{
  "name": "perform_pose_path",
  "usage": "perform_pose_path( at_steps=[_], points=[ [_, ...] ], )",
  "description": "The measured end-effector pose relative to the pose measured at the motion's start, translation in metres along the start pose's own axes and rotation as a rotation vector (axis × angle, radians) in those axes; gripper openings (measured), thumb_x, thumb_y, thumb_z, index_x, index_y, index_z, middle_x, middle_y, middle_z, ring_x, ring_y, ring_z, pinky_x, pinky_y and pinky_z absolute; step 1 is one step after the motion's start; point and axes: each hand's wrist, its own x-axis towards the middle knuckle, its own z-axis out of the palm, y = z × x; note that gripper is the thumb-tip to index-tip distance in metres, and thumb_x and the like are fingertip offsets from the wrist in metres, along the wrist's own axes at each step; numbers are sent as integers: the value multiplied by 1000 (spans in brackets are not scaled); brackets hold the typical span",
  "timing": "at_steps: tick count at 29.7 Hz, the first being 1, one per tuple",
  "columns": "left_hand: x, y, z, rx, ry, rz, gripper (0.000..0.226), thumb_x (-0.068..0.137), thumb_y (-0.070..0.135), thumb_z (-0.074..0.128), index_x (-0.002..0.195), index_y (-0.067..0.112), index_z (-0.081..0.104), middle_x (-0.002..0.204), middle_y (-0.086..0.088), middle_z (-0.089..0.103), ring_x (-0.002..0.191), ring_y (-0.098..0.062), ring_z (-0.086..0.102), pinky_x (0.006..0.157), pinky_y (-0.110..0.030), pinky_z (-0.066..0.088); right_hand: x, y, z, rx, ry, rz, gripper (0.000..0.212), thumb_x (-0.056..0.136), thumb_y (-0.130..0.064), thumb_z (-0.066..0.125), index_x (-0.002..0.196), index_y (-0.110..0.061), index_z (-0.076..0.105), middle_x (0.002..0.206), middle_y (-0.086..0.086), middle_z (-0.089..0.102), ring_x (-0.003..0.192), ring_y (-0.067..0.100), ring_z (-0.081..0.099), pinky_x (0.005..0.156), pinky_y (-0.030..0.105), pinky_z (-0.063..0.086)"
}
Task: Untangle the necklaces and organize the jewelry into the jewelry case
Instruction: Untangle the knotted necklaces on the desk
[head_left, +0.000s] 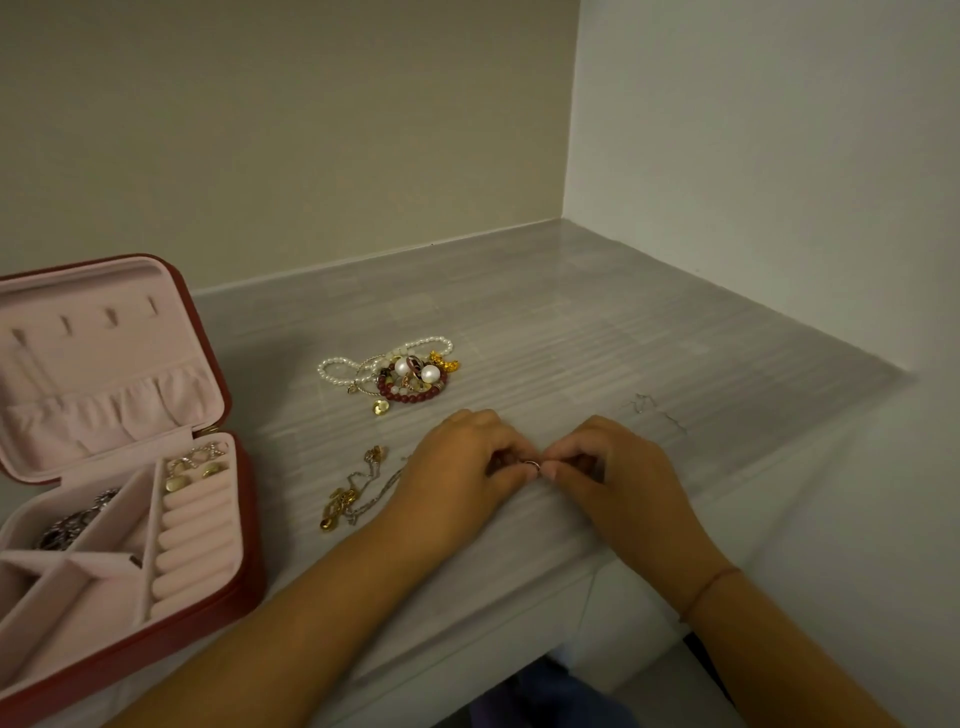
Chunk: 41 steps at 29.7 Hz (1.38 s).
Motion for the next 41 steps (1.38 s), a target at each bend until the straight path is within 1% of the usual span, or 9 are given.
perform_pose_path(
  at_steps=[6,12,16,20,24,28,34,38,41],
  points=[
    [-6,3,-13,-396,18,-128,6,92,27,58,89,26,63,83,12,59,67,4,49,64,-9,40,2,-6,-17,322,15,99,19,82,-10,69,79,-29,71,78,-10,71,75,0,61,68,10,45],
    [-7,11,-20,-595,-53,-216,31,100,16,35,82,5,58,92,0,66,75,10,55,72,-6,40,3,-16,-25,676,-9,172,14,82,-4,66,82,-16,73,82,-2,74,81,7,67,74,14,49],
    [-7,10,-21,-562,-11,-183,36,97,22,34,64,11,43,87,-7,69,77,-9,57,71,-13,40,4,-16,-23,742,2,164,11,85,-5,63,85,-12,71,88,5,73,88,15,67,79,20,51],
    [-6,10,-17,-797,6,-246,44,100,17,35,57,15,39,78,-11,68,72,-15,57,75,-27,45,5,-19,-14,972,-34,198,12,81,-15,59,88,-6,65,87,11,70,83,21,67,79,30,55],
    [-2,11,-18,-1092,43,-360,47,101,24,33,55,15,39,81,-8,70,67,-18,65,65,-26,46,8,-21,-6,984,-55,202,11,81,-17,58,87,-10,64,80,11,67,71,14,62,68,26,50],
    [-1,16,-24,-1263,45,-434,38,100,27,35,63,16,34,50,4,59,40,-9,43,49,-21,37,10,-24,-1,1058,-87,187,17,80,-16,53,90,-4,61,69,-2,65,56,8,45,55,18,40],
    [1,17,-24,-1373,-21,-473,34,94,26,42,62,15,34,44,1,57,34,-5,24,50,-23,23,11,-24,2,1136,-95,179,17,80,-13,52,92,-2,60,70,2,65,48,6,35,45,14,32],
    [-2,10,-24,-1383,-52,-404,18,79,21,56,68,9,64,63,-1,67,32,-4,26,46,-20,25,11,-23,3,1061,-51,163,14,80,-14,55,89,-8,65,70,5,63,48,5,37,45,14,33],
    [-2,9,-23,-1404,-17,-408,20,73,10,62,55,15,56,69,-1,69,31,-2,26,40,-15,26,11,-25,2,975,-18,164,13,80,-18,56,88,-13,66,65,4,61,47,4,40,45,14,33]
  ],
)
